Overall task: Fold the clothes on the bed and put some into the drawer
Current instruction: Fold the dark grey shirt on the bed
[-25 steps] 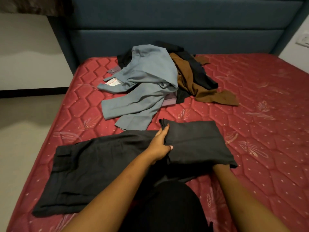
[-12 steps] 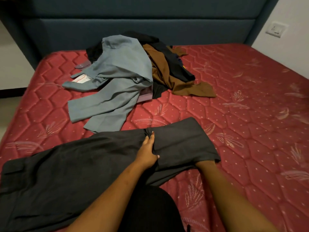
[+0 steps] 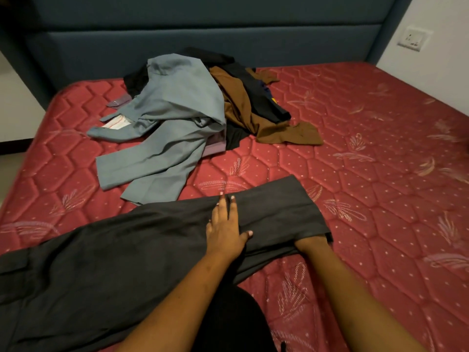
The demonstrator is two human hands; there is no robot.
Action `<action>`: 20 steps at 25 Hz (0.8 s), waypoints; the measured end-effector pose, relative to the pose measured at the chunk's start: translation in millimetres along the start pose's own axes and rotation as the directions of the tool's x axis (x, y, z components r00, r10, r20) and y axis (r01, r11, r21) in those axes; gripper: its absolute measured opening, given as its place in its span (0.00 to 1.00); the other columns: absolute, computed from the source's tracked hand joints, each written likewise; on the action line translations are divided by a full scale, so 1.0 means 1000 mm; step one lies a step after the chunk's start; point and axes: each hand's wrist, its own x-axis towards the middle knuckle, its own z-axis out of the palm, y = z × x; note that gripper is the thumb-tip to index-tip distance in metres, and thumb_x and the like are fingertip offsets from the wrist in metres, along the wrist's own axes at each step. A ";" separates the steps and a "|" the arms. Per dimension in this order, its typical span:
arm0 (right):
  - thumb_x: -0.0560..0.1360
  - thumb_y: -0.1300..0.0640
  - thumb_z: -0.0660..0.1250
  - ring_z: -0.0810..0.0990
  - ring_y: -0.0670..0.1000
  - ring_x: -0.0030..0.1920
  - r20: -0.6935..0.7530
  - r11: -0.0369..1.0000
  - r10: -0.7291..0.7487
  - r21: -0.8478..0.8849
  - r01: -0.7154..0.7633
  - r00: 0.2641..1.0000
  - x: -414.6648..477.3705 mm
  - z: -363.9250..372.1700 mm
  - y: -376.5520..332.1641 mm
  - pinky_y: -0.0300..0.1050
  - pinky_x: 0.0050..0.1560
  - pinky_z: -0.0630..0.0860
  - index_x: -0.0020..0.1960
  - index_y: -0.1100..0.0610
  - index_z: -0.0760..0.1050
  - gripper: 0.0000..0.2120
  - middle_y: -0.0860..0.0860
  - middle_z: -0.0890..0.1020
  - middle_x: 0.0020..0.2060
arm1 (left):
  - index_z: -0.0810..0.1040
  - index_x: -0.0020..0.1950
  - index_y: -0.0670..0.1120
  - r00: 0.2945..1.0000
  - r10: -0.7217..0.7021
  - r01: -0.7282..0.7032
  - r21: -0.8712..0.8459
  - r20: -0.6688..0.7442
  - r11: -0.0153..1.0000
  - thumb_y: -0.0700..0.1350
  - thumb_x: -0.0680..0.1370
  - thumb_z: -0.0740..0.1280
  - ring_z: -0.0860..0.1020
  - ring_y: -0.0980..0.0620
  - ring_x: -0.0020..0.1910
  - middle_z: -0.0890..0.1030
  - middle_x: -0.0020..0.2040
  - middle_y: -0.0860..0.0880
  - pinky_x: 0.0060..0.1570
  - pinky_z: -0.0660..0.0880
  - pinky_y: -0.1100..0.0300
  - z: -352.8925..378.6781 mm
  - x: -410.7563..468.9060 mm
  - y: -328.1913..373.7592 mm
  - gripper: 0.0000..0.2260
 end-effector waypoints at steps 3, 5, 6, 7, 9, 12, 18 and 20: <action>0.80 0.54 0.54 0.66 0.53 0.71 -0.147 0.995 -0.019 -0.105 0.003 0.989 -0.051 -0.016 -0.022 0.48 0.74 0.51 0.70 0.54 0.69 0.19 0.54 0.71 0.70 | 0.43 0.79 0.54 0.966 0.237 -0.226 0.105 -0.102 0.968 0.60 0.78 0.61 0.46 0.48 0.78 0.44 0.79 0.49 0.73 0.52 0.44 -0.004 -0.001 0.010 0.37; 0.78 0.55 0.56 0.77 0.56 0.60 -0.248 0.996 0.005 -0.089 -0.028 0.969 -0.078 -0.034 -0.046 0.49 0.65 0.65 0.58 0.54 0.77 0.14 0.54 0.80 0.58 | 0.43 0.79 0.54 0.952 0.306 -0.296 0.173 -0.034 0.940 0.61 0.78 0.61 0.42 0.50 0.78 0.42 0.79 0.51 0.74 0.49 0.42 0.000 0.000 0.013 0.37; 0.77 0.55 0.57 0.80 0.58 0.54 -0.287 0.999 0.037 0.001 -0.039 0.957 -0.086 -0.049 -0.061 0.48 0.56 0.71 0.52 0.55 0.77 0.12 0.54 0.82 0.52 | 0.43 0.79 0.53 0.952 0.305 -0.303 0.193 0.021 0.933 0.61 0.77 0.62 0.41 0.51 0.78 0.41 0.79 0.51 0.74 0.47 0.41 0.004 0.001 0.013 0.38; 0.76 0.55 0.58 0.81 0.59 0.49 -0.386 0.992 0.020 0.120 0.029 0.922 -0.086 -0.060 -0.076 0.48 0.48 0.73 0.50 0.55 0.78 0.11 0.54 0.82 0.48 | 0.43 0.79 0.52 0.955 0.288 -0.297 0.204 0.073 0.933 0.61 0.77 0.62 0.39 0.52 0.78 0.41 0.79 0.52 0.74 0.45 0.40 0.006 0.004 0.012 0.39; 0.75 0.56 0.59 0.80 0.58 0.50 -0.534 0.917 -0.184 0.209 0.340 0.825 -0.067 -0.070 -0.099 0.48 0.49 0.73 0.52 0.55 0.79 0.12 0.53 0.82 0.50 | 0.43 0.79 0.51 0.958 0.240 -0.269 0.196 0.159 0.943 0.63 0.75 0.64 0.39 0.52 0.77 0.42 0.79 0.53 0.72 0.43 0.38 0.009 0.008 0.008 0.42; 0.81 0.49 0.55 0.63 0.53 0.73 -0.114 0.868 -0.480 0.081 0.490 0.870 -0.023 -0.039 -0.103 0.53 0.73 0.56 0.74 0.49 0.65 0.22 0.50 0.67 0.73 | 0.42 0.79 0.51 0.950 0.161 -0.215 0.182 0.269 0.960 0.65 0.72 0.67 0.39 0.52 0.77 0.42 0.79 0.54 0.71 0.41 0.35 0.011 0.013 0.002 0.47; 0.71 0.31 0.32 0.48 0.50 0.78 -0.069 0.912 -0.375 -0.204 0.355 0.924 0.025 0.007 -0.039 0.61 0.74 0.42 0.77 0.38 0.46 0.35 0.42 0.52 0.78 | 0.34 0.78 0.51 0.927 0.027 -0.133 0.261 0.374 0.956 0.71 0.62 0.71 0.32 0.51 0.76 0.32 0.77 0.53 0.68 0.39 0.31 0.012 0.029 0.000 0.60; 0.73 0.30 0.34 0.47 0.51 0.78 -0.102 0.947 -0.281 -0.190 0.258 0.954 0.042 -0.003 -0.021 0.61 0.74 0.42 0.77 0.37 0.45 0.33 0.42 0.50 0.78 | 0.32 0.77 0.53 0.925 0.008 -0.116 0.261 0.380 0.958 0.72 0.60 0.71 0.31 0.50 0.75 0.30 0.76 0.53 0.67 0.36 0.30 0.013 0.034 -0.002 0.63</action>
